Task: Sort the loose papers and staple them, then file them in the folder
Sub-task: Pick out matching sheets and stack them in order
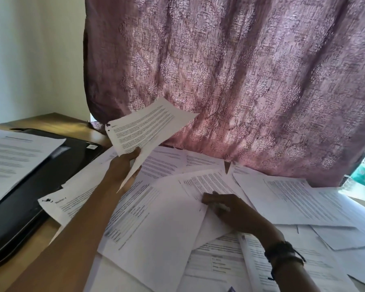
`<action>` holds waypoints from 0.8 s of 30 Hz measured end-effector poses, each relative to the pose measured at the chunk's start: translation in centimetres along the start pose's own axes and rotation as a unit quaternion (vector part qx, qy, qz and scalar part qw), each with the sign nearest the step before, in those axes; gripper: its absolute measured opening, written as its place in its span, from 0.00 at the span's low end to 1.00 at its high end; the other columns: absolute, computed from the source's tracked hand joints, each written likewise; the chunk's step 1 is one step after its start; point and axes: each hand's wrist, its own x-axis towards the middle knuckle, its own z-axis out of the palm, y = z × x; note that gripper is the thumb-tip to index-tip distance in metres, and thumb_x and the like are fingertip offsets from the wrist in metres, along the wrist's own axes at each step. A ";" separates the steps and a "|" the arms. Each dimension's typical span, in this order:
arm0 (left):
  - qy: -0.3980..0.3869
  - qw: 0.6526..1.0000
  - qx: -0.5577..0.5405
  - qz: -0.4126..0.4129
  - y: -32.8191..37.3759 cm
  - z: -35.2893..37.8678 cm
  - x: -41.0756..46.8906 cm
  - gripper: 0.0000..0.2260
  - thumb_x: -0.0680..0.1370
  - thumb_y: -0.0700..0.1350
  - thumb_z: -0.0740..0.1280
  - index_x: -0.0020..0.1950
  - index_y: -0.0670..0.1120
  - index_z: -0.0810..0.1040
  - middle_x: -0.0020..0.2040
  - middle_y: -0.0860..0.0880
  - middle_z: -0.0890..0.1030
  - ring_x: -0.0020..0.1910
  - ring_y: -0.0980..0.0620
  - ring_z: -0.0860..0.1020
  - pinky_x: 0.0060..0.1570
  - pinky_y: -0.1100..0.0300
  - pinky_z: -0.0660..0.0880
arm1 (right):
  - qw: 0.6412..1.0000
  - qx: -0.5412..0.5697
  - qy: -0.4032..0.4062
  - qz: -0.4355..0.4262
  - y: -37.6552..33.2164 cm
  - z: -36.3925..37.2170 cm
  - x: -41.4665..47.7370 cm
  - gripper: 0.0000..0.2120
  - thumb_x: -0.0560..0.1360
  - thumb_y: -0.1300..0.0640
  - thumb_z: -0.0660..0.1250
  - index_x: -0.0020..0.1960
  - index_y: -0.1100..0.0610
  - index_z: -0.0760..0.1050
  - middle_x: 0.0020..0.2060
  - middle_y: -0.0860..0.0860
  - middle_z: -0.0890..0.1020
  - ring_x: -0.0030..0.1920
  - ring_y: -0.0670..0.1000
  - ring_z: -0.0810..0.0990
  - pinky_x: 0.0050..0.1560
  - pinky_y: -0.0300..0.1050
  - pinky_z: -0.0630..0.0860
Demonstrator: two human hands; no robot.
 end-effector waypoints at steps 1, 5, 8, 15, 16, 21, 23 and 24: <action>-0.004 1.000 0.013 0.003 0.0 0.2 -0.2 0.09 0.79 0.40 0.64 0.59 0.44 0.76 0.48 0.43 0.80 0.22 0.61 0.75 0.21 0.70 0.70 | 0.999 -0.009 0.029 0.010 0.1 0.0 -0.1 0.20 0.78 0.63 0.63 0.65 0.47 0.75 0.66 0.39 0.72 0.71 0.42 0.66 0.71 0.35 0.58; 0.017 0.997 0.072 0.008 0.0 0.2 0.0 0.13 0.78 0.42 0.67 0.62 0.45 0.76 0.38 0.49 0.84 0.23 0.58 0.76 0.23 0.69 0.71 | 0.938 -0.229 0.196 0.174 -0.3 -0.1 -1.0 0.19 0.75 0.41 0.65 0.60 0.52 0.74 0.58 0.50 0.76 0.60 0.54 0.74 0.57 0.47 0.72; 0.030 0.993 0.110 0.005 -0.3 -0.4 0.8 0.18 0.76 0.45 0.70 0.66 0.46 0.76 0.57 0.42 0.82 0.55 0.39 0.80 0.59 0.53 0.76 | 0.932 -0.245 0.187 0.194 -1.1 0.2 -0.9 0.22 0.76 0.36 0.60 0.53 0.54 0.75 0.52 0.52 0.79 0.55 0.56 0.77 0.51 0.47 0.72; 0.000 0.988 0.152 0.014 -1.0 -2.5 2.9 0.34 0.56 0.60 0.80 0.60 0.54 0.80 0.59 0.50 0.82 0.66 0.40 0.73 0.71 0.44 0.63 | 0.941 -0.217 0.186 0.183 -1.6 0.5 -0.9 0.37 0.71 0.27 0.58 0.69 0.53 0.67 0.64 0.54 0.74 0.64 0.57 0.72 0.60 0.53 0.72; -0.018 0.987 0.159 0.019 -1.4 -3.1 3.7 0.35 0.55 0.62 0.80 0.61 0.55 0.80 0.60 0.51 0.81 0.65 0.43 0.75 0.70 0.44 0.64 | 0.940 -0.202 0.188 0.198 -1.7 0.3 -1.0 0.40 0.68 0.25 0.59 0.67 0.55 0.66 0.61 0.54 0.76 0.61 0.57 0.75 0.56 0.52 0.74; -0.011 0.976 0.215 0.032 -0.8 -0.9 1.5 0.32 0.62 0.60 0.77 0.64 0.53 0.78 0.61 0.53 0.81 0.60 0.49 0.78 0.66 0.47 0.70 | 0.958 -0.147 0.172 0.178 -2.0 0.7 -0.8 0.31 0.75 0.40 0.66 0.68 0.57 0.61 0.58 0.56 0.78 0.57 0.58 0.77 0.49 0.48 0.71; -0.019 0.974 0.224 0.037 -0.8 -0.5 1.2 0.32 0.63 0.59 0.76 0.66 0.52 0.77 0.62 0.53 0.80 0.61 0.49 0.78 0.66 0.47 0.70 | 0.954 -0.124 0.203 0.182 -2.0 0.8 -0.8 0.27 0.77 0.45 0.64 0.69 0.57 0.60 0.58 0.59 0.77 0.58 0.60 0.76 0.50 0.48 0.70; -0.026 0.973 0.226 0.043 -0.9 -0.3 1.0 0.31 0.65 0.58 0.75 0.66 0.52 0.76 0.62 0.53 0.80 0.61 0.49 0.77 0.67 0.46 0.69 | 0.953 -0.103 0.212 0.192 -2.0 0.8 -0.9 0.28 0.77 0.44 0.64 0.69 0.58 0.60 0.58 0.59 0.76 0.58 0.61 0.76 0.49 0.48 0.70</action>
